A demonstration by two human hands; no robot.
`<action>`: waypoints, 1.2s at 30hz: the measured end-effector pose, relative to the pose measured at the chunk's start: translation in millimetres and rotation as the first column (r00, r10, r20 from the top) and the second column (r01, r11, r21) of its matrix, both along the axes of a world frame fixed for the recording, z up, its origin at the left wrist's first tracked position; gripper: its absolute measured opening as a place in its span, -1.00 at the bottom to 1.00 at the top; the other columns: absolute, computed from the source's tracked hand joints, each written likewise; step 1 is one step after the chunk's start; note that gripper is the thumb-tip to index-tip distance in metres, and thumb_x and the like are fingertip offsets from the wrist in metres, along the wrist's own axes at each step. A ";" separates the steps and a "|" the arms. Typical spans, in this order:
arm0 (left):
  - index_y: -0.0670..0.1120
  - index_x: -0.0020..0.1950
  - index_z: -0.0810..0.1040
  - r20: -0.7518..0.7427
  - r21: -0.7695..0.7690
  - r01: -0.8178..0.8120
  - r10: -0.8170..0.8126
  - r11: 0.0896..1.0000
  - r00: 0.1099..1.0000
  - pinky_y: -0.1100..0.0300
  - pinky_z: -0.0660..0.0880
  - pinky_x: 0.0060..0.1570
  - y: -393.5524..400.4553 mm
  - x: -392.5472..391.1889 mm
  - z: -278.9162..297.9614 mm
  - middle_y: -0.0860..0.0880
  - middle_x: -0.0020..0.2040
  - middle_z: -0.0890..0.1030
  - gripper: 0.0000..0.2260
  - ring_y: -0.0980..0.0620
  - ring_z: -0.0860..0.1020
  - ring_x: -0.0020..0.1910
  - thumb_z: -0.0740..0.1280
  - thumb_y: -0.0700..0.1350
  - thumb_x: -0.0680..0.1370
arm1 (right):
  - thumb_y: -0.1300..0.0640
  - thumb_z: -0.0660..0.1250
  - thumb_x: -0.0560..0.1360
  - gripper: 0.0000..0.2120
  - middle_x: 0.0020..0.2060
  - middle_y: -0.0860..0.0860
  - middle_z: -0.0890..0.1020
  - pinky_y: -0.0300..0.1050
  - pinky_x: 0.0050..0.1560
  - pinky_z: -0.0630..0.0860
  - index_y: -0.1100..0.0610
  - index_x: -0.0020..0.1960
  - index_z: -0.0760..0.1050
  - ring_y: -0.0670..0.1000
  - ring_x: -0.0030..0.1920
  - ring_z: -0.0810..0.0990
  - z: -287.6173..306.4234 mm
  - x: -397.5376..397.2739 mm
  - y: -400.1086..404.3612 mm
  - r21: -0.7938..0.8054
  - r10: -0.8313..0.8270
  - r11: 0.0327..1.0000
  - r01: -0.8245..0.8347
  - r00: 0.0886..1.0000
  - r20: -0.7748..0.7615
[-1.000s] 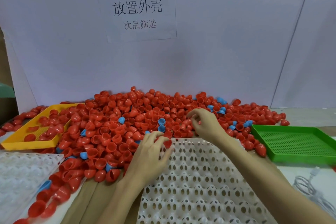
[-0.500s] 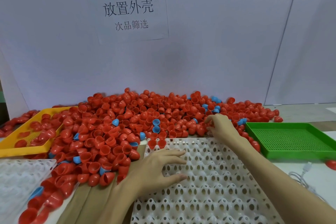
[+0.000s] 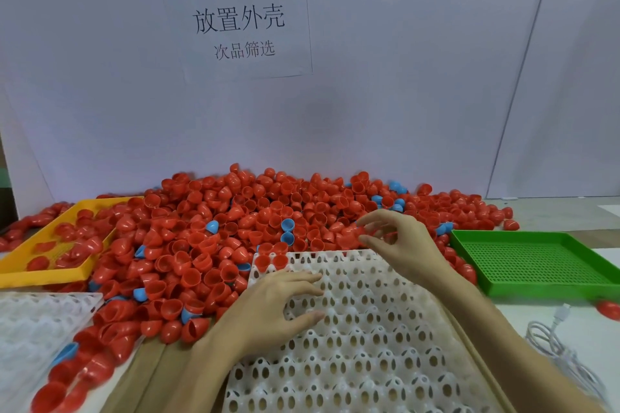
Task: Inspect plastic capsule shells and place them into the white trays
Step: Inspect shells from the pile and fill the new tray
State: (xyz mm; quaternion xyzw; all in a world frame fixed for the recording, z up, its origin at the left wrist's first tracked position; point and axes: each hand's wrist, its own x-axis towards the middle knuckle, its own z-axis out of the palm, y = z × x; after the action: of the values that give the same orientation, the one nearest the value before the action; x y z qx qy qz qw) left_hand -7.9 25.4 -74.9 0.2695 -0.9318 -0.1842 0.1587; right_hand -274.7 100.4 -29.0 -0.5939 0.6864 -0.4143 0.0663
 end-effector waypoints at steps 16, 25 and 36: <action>0.24 0.15 0.52 -0.567 0.154 -0.036 0.119 0.987 0.815 0.38 0.56 0.03 31.9 -25.0 10.7 0.25 0.06 0.67 -0.76 0.17 0.68 0.04 0.51 0.13 0.56 | 0.02 0.54 0.51 -0.87 0.01 -0.19 0.68 -0.17 -0.04 0.65 -0.18 -0.02 0.66 -0.03 0.03 0.68 -17.5 25.2 31.9 -0.072 0.254 0.965 -0.251 0.966 0.038; 0.19 0.24 0.57 -0.542 0.284 -0.012 0.171 0.959 0.823 0.39 0.53 0.16 30.3 -23.3 13.3 0.28 0.17 0.65 -0.74 0.22 0.65 0.16 0.48 -0.07 0.61 | 0.05 0.49 0.56 -0.90 0.10 -0.25 0.67 -0.17 0.06 0.65 -0.15 0.01 0.67 -0.13 0.16 0.67 -17.0 28.6 35.1 -0.022 0.282 0.959 -0.281 0.958 0.057; 0.01 0.18 0.73 -0.548 0.681 0.143 0.371 0.718 0.749 0.20 0.61 -0.08 30.0 -26.6 16.9 -0.12 -0.05 0.73 -0.73 0.00 0.68 -0.17 0.30 0.09 0.67 | 0.12 0.19 0.73 -0.81 -0.06 0.17 0.77 -0.06 -0.05 0.68 0.22 0.21 0.48 0.19 -0.07 0.78 -3.5 52.4 45.5 -0.032 0.433 0.870 -0.491 0.733 0.524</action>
State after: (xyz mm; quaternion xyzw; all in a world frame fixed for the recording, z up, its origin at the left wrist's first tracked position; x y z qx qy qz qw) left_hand -34.5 55.4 -58.0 0.2882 -0.6594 -0.5858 0.3730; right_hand -222.3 145.8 -32.5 -0.6081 0.4949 -0.4903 0.3805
